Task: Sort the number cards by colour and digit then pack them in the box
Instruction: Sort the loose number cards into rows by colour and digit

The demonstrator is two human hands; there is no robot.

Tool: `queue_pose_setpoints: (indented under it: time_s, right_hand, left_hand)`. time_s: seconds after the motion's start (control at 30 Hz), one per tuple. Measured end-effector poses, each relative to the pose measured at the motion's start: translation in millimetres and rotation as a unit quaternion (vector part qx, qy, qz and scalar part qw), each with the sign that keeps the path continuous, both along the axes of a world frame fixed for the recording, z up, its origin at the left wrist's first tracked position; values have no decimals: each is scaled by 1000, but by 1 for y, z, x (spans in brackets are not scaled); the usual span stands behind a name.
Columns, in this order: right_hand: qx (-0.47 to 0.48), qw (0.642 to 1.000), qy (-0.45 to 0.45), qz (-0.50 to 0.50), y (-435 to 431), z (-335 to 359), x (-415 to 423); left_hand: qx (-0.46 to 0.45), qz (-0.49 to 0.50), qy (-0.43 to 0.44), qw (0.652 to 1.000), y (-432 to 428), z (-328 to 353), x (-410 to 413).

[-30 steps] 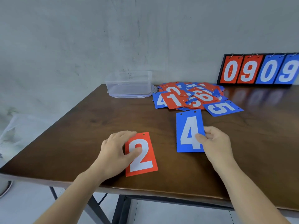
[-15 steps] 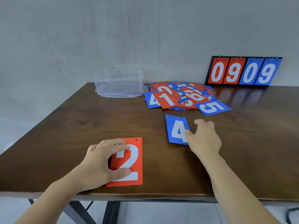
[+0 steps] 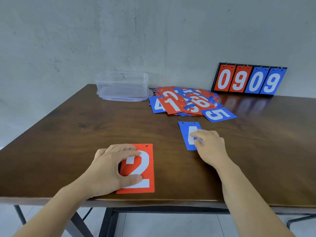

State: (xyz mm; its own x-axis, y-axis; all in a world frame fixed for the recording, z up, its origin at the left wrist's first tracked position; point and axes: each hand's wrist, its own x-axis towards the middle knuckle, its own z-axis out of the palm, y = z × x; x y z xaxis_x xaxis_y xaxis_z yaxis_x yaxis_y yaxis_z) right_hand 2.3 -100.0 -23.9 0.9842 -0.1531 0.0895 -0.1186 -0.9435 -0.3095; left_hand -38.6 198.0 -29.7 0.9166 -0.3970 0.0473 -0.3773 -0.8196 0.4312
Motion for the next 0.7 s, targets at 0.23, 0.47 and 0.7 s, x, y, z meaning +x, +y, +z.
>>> queue_pose_setpoints:
  time_s: [0.23, 0.47, 0.7]
  right_hand:
    - [-7, 1000, -6, 0, 1, -3, 2]
    - [-7, 1000, -6, 5, -1, -2, 3]
    - [-3, 1000, -10, 7, -1, -1, 4]
  left_hand:
    - [9, -2, 21, 1000, -14, 3, -1]
    - [-1, -3, 14, 1000, -18, 1, 1]
    - [-18, 2, 44, 999, -21, 10, -4]
